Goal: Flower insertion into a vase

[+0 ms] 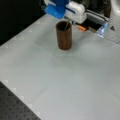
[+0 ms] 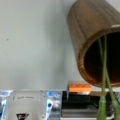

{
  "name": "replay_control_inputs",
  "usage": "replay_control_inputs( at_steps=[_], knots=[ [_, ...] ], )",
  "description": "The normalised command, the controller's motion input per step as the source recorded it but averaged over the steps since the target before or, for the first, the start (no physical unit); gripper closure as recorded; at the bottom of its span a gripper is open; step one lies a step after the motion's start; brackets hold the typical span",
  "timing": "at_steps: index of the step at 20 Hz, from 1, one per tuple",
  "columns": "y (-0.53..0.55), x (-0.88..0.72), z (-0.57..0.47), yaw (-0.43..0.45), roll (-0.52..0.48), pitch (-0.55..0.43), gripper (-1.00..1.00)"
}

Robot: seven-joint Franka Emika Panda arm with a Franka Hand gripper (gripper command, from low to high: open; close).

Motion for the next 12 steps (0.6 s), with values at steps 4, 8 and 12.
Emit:
replay_control_inputs(
  at_steps=[4,8,12],
  knots=[
    [0.50,0.13,-0.04,0.037,0.067,-0.251,-1.00],
    [0.49,0.18,-0.05,-0.055,0.073,-0.218,-1.00],
    [0.36,0.21,-0.07,-0.172,0.082,-0.157,-1.00]
  ],
)
